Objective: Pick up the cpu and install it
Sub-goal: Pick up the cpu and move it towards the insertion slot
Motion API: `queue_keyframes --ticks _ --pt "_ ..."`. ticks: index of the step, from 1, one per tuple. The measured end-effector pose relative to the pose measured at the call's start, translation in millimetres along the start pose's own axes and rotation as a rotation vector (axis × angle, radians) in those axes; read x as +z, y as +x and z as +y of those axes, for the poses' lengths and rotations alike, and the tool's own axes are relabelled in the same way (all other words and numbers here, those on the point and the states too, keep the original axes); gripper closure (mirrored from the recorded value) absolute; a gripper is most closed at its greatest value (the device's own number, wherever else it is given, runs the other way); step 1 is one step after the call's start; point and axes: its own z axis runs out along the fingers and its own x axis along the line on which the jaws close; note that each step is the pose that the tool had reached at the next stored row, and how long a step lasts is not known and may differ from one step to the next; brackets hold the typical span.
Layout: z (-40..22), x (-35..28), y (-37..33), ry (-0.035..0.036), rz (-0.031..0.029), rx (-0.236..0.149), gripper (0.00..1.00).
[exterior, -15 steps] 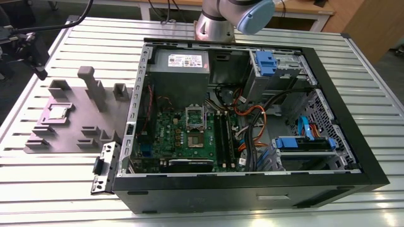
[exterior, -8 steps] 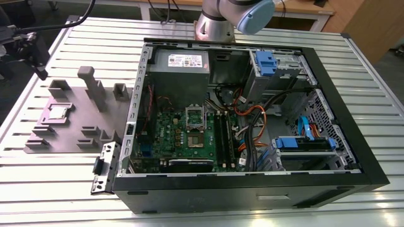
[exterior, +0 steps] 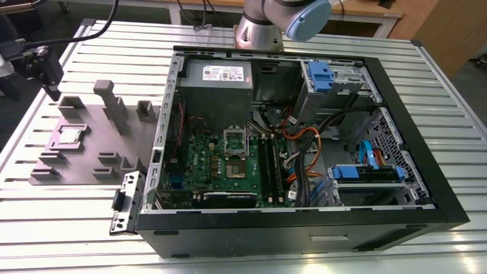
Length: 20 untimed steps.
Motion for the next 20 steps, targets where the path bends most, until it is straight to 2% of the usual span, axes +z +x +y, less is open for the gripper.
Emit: queue_keyframes --ticks 3,20 --pt "-0.1 3.5 0.0 0.0002 0.0002 -0.001 0.29" --pt "-0.4 6.0 0.1 0.0001 -0.0005 -0.001 0.29"
